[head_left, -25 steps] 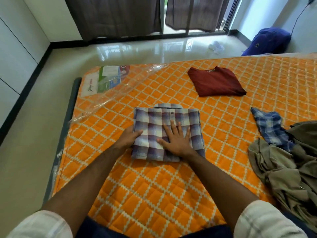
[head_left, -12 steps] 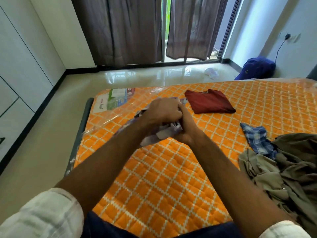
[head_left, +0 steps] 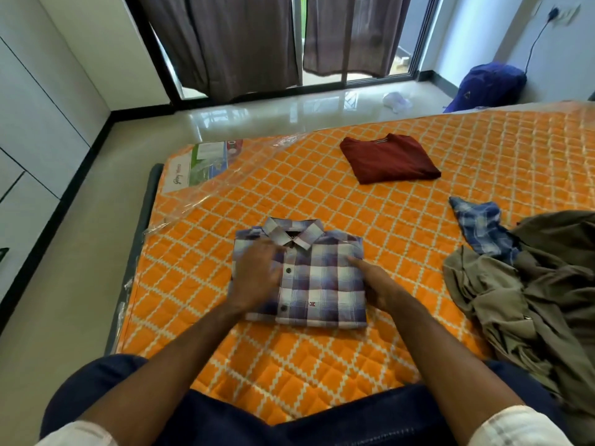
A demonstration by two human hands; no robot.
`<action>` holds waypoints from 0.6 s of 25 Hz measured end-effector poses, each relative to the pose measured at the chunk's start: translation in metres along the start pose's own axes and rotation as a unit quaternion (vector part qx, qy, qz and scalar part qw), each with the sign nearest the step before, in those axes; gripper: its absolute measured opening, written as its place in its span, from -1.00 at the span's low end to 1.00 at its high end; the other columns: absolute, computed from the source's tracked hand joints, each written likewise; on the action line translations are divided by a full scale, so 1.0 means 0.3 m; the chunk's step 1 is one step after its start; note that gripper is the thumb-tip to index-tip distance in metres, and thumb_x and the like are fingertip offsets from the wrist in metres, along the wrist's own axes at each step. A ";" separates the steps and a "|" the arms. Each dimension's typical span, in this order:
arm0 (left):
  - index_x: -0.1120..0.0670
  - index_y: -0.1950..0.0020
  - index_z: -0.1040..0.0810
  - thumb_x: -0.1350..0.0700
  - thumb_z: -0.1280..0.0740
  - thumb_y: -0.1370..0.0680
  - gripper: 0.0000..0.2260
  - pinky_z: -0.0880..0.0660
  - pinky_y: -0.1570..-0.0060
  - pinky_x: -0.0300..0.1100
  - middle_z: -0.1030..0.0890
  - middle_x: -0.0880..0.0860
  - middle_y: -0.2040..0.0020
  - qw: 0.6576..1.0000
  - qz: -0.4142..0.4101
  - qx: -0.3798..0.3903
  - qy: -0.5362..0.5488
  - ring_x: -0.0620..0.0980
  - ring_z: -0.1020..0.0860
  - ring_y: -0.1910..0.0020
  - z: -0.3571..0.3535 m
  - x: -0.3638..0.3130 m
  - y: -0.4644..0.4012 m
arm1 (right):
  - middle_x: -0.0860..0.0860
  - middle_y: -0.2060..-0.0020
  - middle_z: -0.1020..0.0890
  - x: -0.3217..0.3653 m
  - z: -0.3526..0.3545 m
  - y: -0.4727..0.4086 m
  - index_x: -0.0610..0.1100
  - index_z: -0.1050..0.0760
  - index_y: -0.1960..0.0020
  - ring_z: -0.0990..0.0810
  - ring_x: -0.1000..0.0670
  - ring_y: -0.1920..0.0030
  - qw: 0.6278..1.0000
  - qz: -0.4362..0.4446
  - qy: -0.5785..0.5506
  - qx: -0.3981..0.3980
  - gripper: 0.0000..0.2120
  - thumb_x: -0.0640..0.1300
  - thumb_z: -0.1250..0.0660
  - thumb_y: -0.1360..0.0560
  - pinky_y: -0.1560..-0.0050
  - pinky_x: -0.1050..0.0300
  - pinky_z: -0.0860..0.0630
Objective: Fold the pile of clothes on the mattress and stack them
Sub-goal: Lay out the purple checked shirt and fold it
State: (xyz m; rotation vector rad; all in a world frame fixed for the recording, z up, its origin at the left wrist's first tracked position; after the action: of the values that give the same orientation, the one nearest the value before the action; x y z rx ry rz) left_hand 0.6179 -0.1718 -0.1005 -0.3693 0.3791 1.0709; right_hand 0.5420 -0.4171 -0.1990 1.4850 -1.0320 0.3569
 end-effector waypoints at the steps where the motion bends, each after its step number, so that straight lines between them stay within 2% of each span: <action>1: 0.13 -0.36 -0.50 0.04 -0.40 -0.55 -0.59 -0.44 -0.27 0.13 -0.46 0.17 -0.34 0.993 0.120 -0.018 0.002 0.18 -0.44 -0.31 0.032 0.123 -0.012 | -0.15 -0.07 -0.72 0.015 -0.006 -0.011 -0.21 -0.60 -0.24 -0.71 -0.19 -0.07 0.999 0.021 0.025 -0.018 -0.59 0.06 -0.45 -0.54 -0.21 -0.24 -0.59; 2: 0.16 -0.45 -0.40 -0.06 -0.43 -0.53 -0.43 -0.41 -0.31 0.16 -0.40 0.21 -0.39 0.972 0.234 0.000 0.034 0.24 -0.40 -0.36 0.039 0.229 -0.007 | -0.14 -0.04 -0.73 0.020 -0.006 -0.023 -0.21 -0.60 -0.22 -0.72 -0.19 -0.03 0.997 0.041 0.052 -0.050 -0.57 0.09 -0.47 -0.52 -0.16 -0.22 -0.62; 3: 0.17 -0.51 -0.30 -0.16 -0.46 -0.49 -0.28 -0.41 -0.32 0.19 -0.36 0.22 -0.43 0.950 0.300 0.032 0.082 0.26 -0.37 -0.39 0.019 0.305 0.006 | -0.13 -0.03 -0.73 0.022 -0.006 -0.029 -0.21 -0.61 -0.21 -0.72 -0.18 -0.01 0.990 0.060 0.084 -0.092 -0.55 0.12 -0.47 -0.51 -0.13 -0.19 -0.63; 4: 0.18 -0.51 -0.25 -0.21 -0.47 -0.47 -0.21 -0.45 -0.30 0.19 -0.35 0.22 -0.42 0.938 0.315 0.053 0.136 0.25 -0.39 -0.38 -0.010 0.343 0.015 | -0.11 -0.05 -0.72 0.022 -0.004 -0.033 -0.20 -0.61 -0.21 -0.71 -0.17 -0.02 0.980 0.077 0.128 -0.133 -0.55 0.14 -0.44 -0.53 -0.09 -0.13 -0.64; 6: 0.19 -0.43 -0.28 -0.13 -0.47 -0.52 -0.34 -0.52 -0.19 0.13 -0.44 0.13 -0.30 0.926 0.297 0.059 0.226 0.17 -0.49 -0.25 -0.052 0.354 0.020 | -0.11 -0.13 -0.67 0.027 -0.005 -0.035 -0.19 -0.56 -0.28 -0.66 -0.19 -0.11 0.956 0.097 0.207 -0.183 -0.59 0.11 -0.31 -0.62 -0.02 -0.01 -0.56; 7: 0.18 -0.38 -0.32 -0.08 -0.44 -0.55 -0.44 -0.52 -0.14 0.10 -0.47 0.09 -0.22 0.922 0.292 0.053 0.249 0.14 -0.52 -0.17 -0.060 0.354 0.024 | -0.14 -0.17 -0.65 0.032 -0.003 -0.046 -0.19 -0.53 -0.33 -0.63 -0.21 -0.14 0.948 0.107 0.228 -0.194 -0.61 0.07 -0.25 -0.66 -0.04 -0.02 -0.54; 9: 0.14 -0.29 -0.43 -0.02 -0.38 -0.61 -0.65 -0.52 -0.06 0.02 -0.55 0.10 -0.14 0.903 0.290 0.043 0.313 0.13 -0.55 -0.10 -0.060 0.342 0.025 | -0.15 -0.20 -0.64 0.056 0.007 -0.073 -0.15 -0.50 -0.35 -0.61 -0.23 -0.16 0.933 0.122 0.275 -0.197 -0.62 0.07 -0.18 -0.69 -0.14 -0.13 -0.55; 11: 0.10 -0.18 -0.54 0.03 -0.29 -0.66 -0.82 -0.52 0.04 -0.08 -0.63 0.14 -0.11 0.872 0.280 0.054 0.397 0.14 -0.61 -0.08 -0.061 0.330 0.026 | -0.16 -0.21 -0.62 0.104 0.027 -0.093 -0.11 -0.44 -0.32 -0.60 -0.23 -0.14 0.905 0.126 0.347 -0.211 -0.64 0.10 -0.17 -0.67 -0.17 -0.23 -0.55; 13: 0.07 -0.09 -0.56 -0.01 -0.23 -0.69 -0.81 -0.49 0.22 -0.15 -0.64 0.12 -0.04 0.880 0.284 0.057 0.377 0.10 -0.63 0.07 -0.058 0.355 0.018 | -0.17 -0.25 -0.53 0.171 0.022 -0.062 -0.12 -0.34 -0.35 -0.55 -0.26 -0.19 0.827 0.153 0.468 -0.271 -0.62 0.08 -0.22 -0.64 -0.18 -0.25 -0.52; 15: 0.09 -0.11 -0.49 -0.04 -0.24 -0.68 -0.79 -0.44 0.28 -0.14 -0.59 0.09 0.00 0.895 0.301 0.050 0.325 0.07 -0.58 0.13 -0.053 0.384 -0.006 | -0.16 -0.31 -0.45 0.219 -0.101 0.027 -0.15 -0.31 -0.41 -0.47 -0.24 -0.27 0.713 0.272 0.568 -0.309 -0.52 0.09 -0.27 -0.60 -0.24 -0.21 -0.44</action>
State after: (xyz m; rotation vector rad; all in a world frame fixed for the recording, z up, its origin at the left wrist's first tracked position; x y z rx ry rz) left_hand 0.6668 -0.0911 -0.1684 -0.5340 1.2043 1.5092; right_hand 0.5827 -0.4137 -0.1386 0.1306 -0.4159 1.0592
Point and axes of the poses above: each hand's wrist, its own y-axis away from the middle knuckle, its own z-axis out of the back of the hand, x = y × z, the point moved 7 cm from there along -y, towards the middle knuckle
